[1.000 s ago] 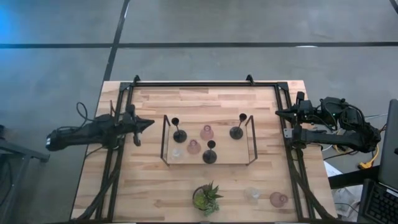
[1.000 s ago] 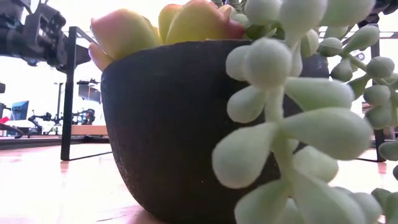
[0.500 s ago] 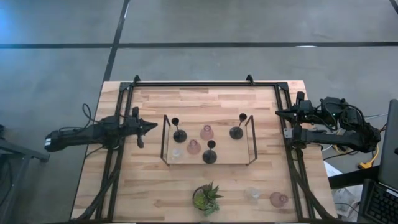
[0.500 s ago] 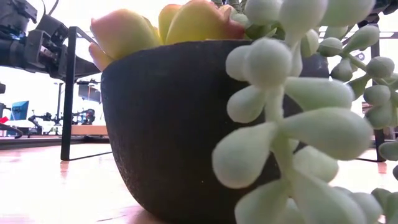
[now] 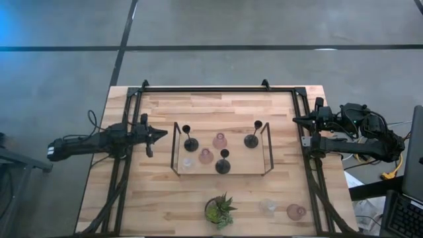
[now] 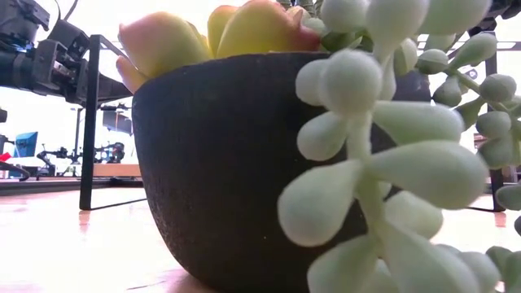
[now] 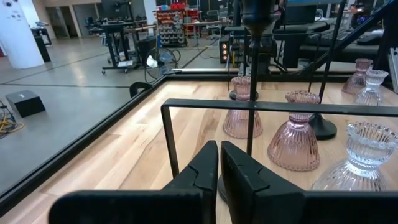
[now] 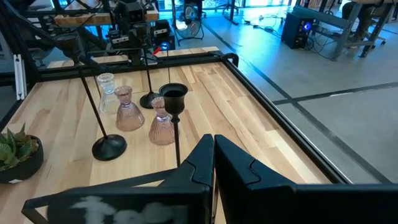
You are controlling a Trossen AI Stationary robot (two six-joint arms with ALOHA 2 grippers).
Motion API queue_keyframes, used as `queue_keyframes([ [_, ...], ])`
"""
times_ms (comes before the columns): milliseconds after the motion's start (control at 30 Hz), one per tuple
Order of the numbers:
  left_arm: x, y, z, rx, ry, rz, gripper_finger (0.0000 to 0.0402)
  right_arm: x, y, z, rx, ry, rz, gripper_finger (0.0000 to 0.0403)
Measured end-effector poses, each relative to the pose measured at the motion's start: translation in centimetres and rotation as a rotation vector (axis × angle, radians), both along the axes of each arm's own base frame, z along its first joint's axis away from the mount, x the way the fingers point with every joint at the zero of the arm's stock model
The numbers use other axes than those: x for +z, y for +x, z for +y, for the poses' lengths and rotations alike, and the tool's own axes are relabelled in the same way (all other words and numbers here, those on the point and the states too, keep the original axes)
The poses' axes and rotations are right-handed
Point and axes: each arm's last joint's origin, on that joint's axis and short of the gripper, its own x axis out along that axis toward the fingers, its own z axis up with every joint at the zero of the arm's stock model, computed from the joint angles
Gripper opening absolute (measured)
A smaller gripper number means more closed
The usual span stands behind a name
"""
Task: Pick & Place candle stick holders
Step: Put the pink glass candle holder on the shelf
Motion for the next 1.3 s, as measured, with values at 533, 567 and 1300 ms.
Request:
queue_keyframes([
  [533,-0.1,0.0,0.0,0.000,-0.001,0.004,0.0023,0.3,0.1,0.0,-0.005,-0.012,-0.028,0.0008],
  [567,-0.1,0.0,0.0,0.000,-0.001,0.005,0.0023,0.5,0.1,0.0,-0.005,-0.015,-0.049,0.0008],
  [1300,-0.1,0.0,0.0,-0.001,-0.001,0.006,0.0025,9.3,2.5,0.5,0.316,-0.299,-0.814,0.0008],
])
